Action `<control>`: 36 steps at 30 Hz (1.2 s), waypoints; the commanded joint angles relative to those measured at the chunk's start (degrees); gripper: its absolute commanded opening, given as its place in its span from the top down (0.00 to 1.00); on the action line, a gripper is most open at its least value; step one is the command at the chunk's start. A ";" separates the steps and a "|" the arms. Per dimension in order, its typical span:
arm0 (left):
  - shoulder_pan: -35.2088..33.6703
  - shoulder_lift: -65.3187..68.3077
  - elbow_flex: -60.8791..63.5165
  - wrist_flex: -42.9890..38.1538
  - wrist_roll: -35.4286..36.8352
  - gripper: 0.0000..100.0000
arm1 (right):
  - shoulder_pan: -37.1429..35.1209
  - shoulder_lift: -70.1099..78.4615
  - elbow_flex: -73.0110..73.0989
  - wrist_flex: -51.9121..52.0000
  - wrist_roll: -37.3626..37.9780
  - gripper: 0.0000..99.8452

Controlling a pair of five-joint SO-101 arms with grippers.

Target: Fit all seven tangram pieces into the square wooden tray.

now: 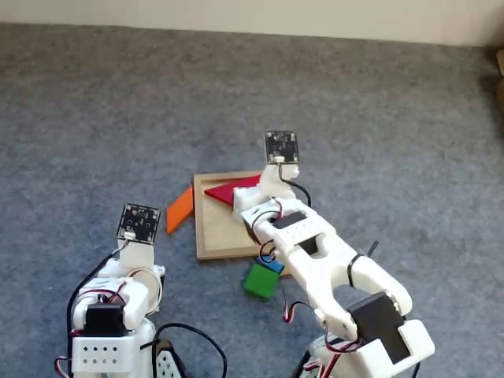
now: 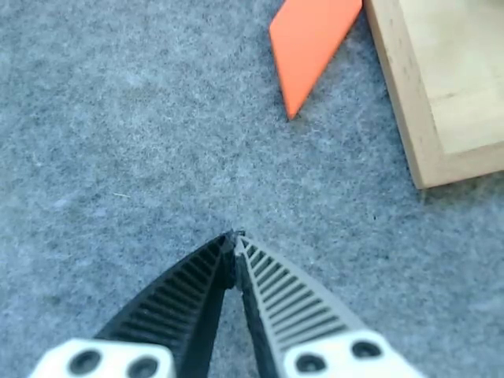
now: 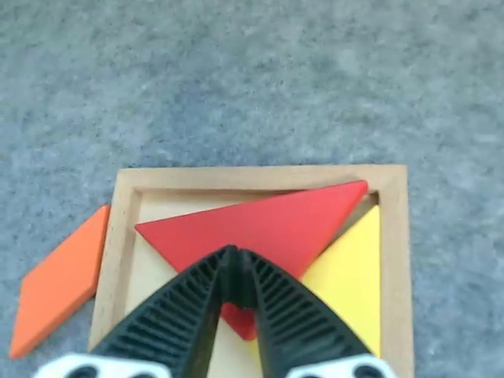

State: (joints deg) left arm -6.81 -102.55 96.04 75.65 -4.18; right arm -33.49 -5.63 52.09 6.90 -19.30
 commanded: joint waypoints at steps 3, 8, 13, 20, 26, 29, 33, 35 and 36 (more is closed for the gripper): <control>-0.66 -1.54 1.19 0.35 0.18 0.99 | -2.33 -0.31 1.19 -0.84 0.70 1.00; -0.66 -1.54 1.19 0.35 0.18 0.99 | -2.51 -0.22 1.10 -0.92 0.70 1.00; -0.66 -1.54 1.19 0.35 0.18 0.99 | -2.51 -0.22 1.10 -1.10 0.70 1.00; -0.66 -1.54 1.19 0.35 0.18 0.99 | -2.51 -0.22 1.10 -1.36 0.62 1.00; -0.66 -1.54 1.19 0.35 0.18 0.99 | -2.51 -0.13 1.10 -1.36 0.62 1.00; -0.66 -1.54 1.19 0.35 0.18 0.99 | -2.51 2.15 0.92 -1.36 0.62 1.00; -0.66 -1.54 1.19 0.35 0.18 0.99 | -2.24 8.66 -3.91 -0.75 0.88 1.00; -0.66 -1.54 1.19 0.35 0.18 0.99 | -2.15 9.01 -5.67 1.54 0.79 1.00; -0.66 -1.54 1.19 0.35 0.18 0.99 | -2.15 9.01 -6.37 3.47 0.79 1.00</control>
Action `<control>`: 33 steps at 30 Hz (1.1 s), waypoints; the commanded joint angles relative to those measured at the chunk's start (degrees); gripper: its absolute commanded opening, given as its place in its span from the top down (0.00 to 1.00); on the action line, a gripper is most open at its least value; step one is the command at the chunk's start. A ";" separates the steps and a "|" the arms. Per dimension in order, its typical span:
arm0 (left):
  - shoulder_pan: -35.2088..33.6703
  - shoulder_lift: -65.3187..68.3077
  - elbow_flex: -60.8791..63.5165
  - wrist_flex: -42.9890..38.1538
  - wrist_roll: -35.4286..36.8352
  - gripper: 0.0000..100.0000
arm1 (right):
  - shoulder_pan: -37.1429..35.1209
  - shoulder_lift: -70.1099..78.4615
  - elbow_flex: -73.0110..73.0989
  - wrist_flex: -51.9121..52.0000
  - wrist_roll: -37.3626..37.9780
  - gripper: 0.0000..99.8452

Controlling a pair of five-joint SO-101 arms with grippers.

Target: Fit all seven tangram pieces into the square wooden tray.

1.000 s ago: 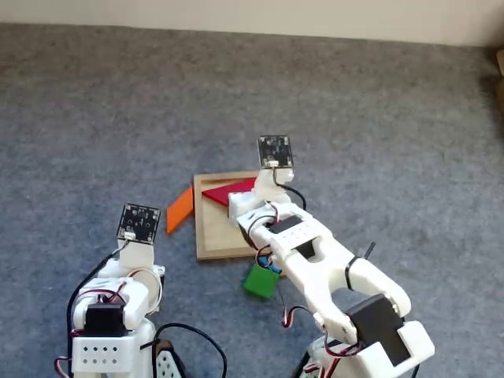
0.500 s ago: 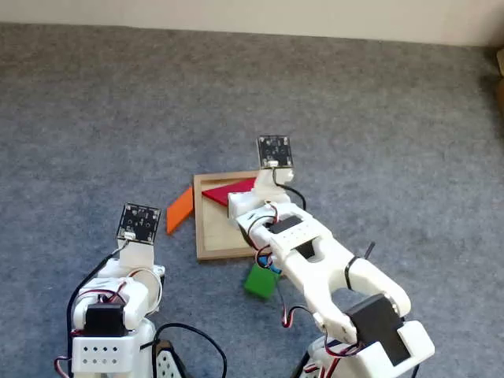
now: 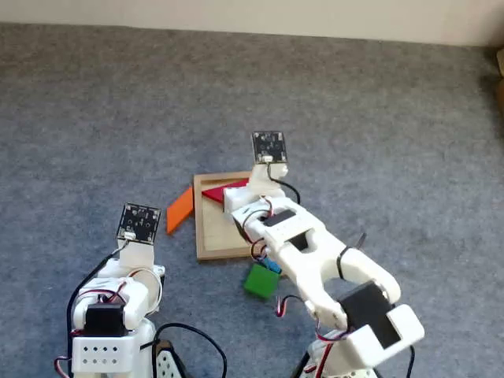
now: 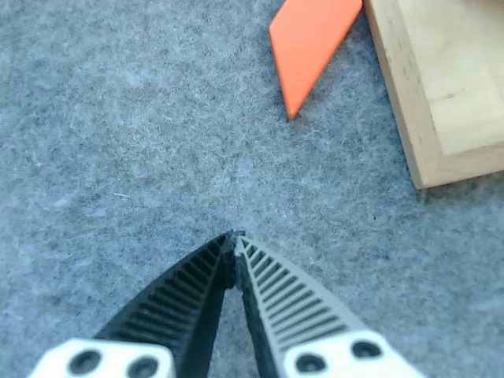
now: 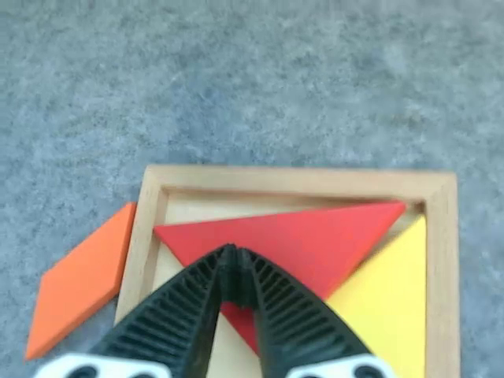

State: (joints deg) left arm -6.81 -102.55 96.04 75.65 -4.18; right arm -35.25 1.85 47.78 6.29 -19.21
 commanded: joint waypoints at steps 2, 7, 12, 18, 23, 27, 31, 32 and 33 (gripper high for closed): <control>-0.66 -1.54 1.19 0.35 0.18 0.99 | -0.66 1.54 -3.65 8.40 0.70 1.00; -0.66 -1.54 1.19 0.35 0.18 0.99 | -0.40 1.98 -8.40 15.96 0.62 1.00; -0.66 -1.54 1.19 0.35 0.18 0.99 | 2.24 1.98 -8.92 17.10 0.62 1.00; -0.66 -1.54 1.19 0.35 0.18 0.99 | 5.58 1.54 -8.75 17.19 0.79 1.00; -0.66 -1.54 1.19 0.35 0.18 0.99 | 5.23 1.10 -9.10 20.18 0.88 1.00; -0.66 -1.54 1.19 0.35 0.18 0.99 | 5.32 -3.47 -9.80 23.08 0.79 1.00; -0.66 -1.54 1.19 0.35 0.18 0.99 | 5.32 -8.31 -9.71 23.52 0.70 1.00; -0.66 -1.54 1.19 0.35 0.18 0.99 | 5.32 -9.01 -9.54 23.60 0.70 1.00; -0.66 -1.54 1.19 0.35 0.18 0.99 | 5.32 -9.10 -9.54 23.69 0.70 1.00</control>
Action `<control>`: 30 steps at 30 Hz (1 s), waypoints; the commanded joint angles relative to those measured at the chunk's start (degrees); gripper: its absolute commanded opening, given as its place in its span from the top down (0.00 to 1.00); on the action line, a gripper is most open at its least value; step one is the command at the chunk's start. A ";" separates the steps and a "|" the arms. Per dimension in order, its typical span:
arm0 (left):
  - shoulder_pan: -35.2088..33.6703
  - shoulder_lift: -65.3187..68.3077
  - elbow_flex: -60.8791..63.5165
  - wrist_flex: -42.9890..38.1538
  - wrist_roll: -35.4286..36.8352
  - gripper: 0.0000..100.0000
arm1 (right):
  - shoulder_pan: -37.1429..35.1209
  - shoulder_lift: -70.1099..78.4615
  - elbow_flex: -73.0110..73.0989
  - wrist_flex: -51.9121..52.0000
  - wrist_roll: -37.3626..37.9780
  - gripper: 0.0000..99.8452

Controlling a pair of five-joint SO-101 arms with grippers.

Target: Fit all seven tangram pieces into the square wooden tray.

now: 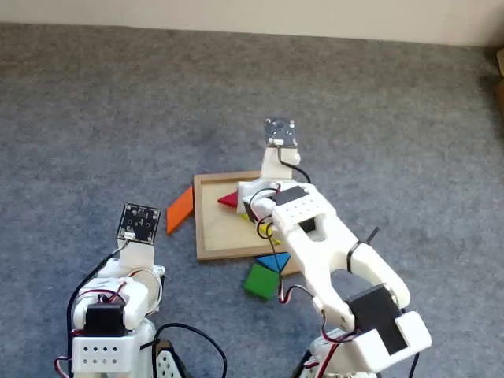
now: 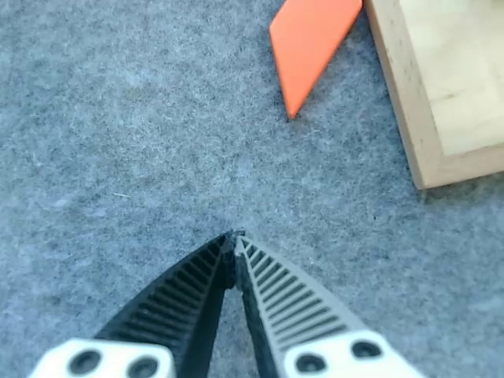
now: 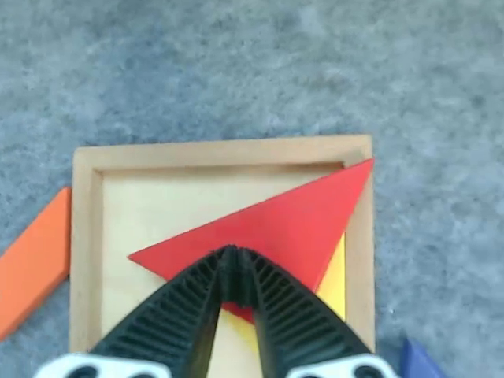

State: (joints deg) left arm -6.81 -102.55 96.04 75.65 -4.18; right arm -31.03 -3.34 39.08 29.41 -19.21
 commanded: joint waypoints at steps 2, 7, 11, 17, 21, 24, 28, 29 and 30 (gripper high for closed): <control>-0.66 -1.54 1.19 0.35 0.18 0.99 | 1.27 -3.91 -0.84 0.66 0.70 1.00; -0.66 -1.54 1.19 0.35 0.18 0.99 | 1.27 -4.35 -0.84 0.75 0.88 1.00; -0.66 -1.54 1.19 0.35 0.18 0.99 | 1.45 -4.35 -1.36 4.44 0.97 1.00; -0.66 -1.54 1.19 0.35 0.18 0.99 | 2.42 -4.44 -2.15 11.21 1.05 1.00; -0.66 -1.54 1.19 0.35 0.18 0.99 | 4.09 -4.44 -3.56 11.38 1.05 1.00; -0.66 -1.54 1.19 0.35 0.18 0.99 | 4.26 -4.44 -3.91 13.14 1.05 1.00; -0.66 -1.54 1.19 0.35 0.18 0.99 | 4.00 -3.91 -3.91 15.08 1.05 1.00; -0.66 -1.54 1.19 0.35 0.18 0.99 | 3.91 -3.74 -3.91 15.08 1.05 1.00; -0.66 -1.54 1.19 0.35 0.18 0.99 | 3.82 -3.65 -3.82 15.08 1.05 1.00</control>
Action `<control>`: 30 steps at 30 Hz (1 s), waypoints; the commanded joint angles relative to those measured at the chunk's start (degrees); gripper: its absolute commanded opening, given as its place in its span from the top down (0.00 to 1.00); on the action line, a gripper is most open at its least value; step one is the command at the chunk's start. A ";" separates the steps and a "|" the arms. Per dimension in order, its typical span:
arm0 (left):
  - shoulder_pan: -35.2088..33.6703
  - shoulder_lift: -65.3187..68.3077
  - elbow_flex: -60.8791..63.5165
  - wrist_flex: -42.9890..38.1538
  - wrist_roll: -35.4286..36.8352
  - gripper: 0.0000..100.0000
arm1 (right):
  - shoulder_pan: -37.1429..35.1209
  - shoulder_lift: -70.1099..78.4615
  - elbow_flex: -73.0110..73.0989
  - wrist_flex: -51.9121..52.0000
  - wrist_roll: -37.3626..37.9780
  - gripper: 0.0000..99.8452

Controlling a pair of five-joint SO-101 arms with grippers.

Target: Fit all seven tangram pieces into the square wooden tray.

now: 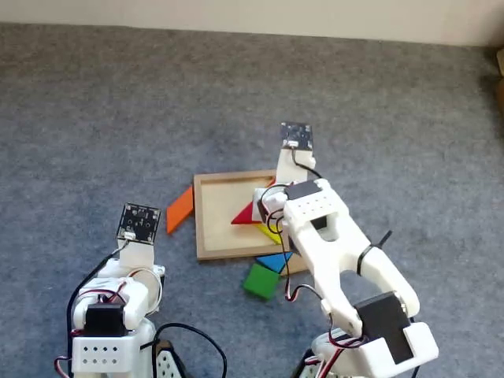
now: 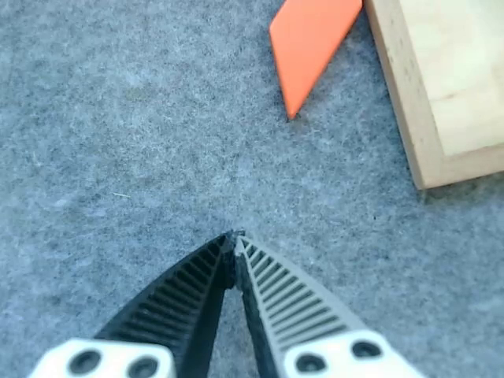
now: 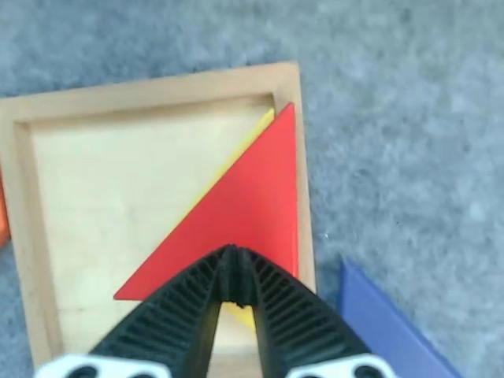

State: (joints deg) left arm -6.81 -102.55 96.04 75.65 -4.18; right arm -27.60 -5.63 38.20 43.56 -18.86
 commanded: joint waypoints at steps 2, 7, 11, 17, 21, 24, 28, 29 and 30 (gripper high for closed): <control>-0.66 -1.54 1.19 0.35 0.18 0.99 | -0.57 -1.36 -2.86 0.92 0.70 1.00; -0.66 -1.54 1.19 0.35 0.18 0.99 | -3.65 -1.36 -2.68 0.84 0.62 1.00; -0.66 -1.54 1.19 0.35 0.18 0.99 | -4.97 -1.27 -2.68 -1.36 0.35 1.00; -0.66 -1.54 1.19 0.35 0.18 0.99 | -7.08 -1.27 0.22 -10.95 0.26 1.00; -0.66 -1.54 1.19 0.35 0.18 0.99 | -7.34 -1.27 1.89 -17.71 -5.27 1.00; -0.66 -1.54 1.19 0.35 0.18 0.99 | -7.52 -1.27 2.77 -21.05 -9.85 1.00; -0.66 -1.54 1.19 0.35 0.18 0.99 | -7.52 -1.45 2.68 -22.02 -10.29 1.00; -0.66 -1.54 1.19 0.35 0.18 0.99 | -7.34 -1.98 2.59 -22.02 -10.29 1.00; -0.66 -1.54 1.19 0.35 0.18 0.99 | -7.16 -2.33 2.33 -21.76 -10.29 1.00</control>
State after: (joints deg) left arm -6.81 -102.55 96.04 75.65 -4.18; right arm -34.55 -5.45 41.27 23.16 -28.26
